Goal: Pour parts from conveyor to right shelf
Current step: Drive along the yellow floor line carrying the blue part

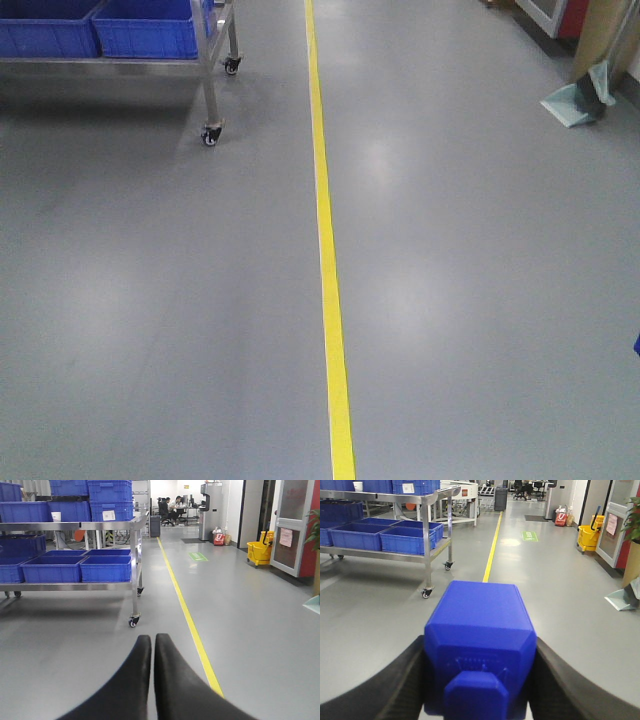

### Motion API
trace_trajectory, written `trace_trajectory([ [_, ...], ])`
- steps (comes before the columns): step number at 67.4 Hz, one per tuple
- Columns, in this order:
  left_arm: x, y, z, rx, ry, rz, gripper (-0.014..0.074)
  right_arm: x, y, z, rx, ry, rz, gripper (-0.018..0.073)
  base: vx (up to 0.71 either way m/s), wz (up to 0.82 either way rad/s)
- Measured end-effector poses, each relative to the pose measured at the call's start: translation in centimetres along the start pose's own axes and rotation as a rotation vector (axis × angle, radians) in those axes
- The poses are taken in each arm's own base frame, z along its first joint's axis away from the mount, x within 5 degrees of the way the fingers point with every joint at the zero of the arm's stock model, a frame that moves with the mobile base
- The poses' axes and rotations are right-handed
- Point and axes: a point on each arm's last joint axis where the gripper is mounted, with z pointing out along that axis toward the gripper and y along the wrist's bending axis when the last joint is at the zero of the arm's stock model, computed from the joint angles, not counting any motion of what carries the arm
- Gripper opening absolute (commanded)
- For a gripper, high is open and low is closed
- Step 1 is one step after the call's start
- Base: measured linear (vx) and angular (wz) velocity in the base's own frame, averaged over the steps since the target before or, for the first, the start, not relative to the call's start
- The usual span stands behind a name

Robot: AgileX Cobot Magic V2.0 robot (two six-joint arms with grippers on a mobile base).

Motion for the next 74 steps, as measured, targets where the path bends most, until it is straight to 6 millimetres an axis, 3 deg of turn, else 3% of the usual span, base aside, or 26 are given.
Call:
trace_trajectory([
  [74,0.00,0.00,0.00,0.000,0.000,0.000,-0.0006,0.00,0.00,0.00,0.000,0.000,0.000,0.0048,0.81,0.03],
])
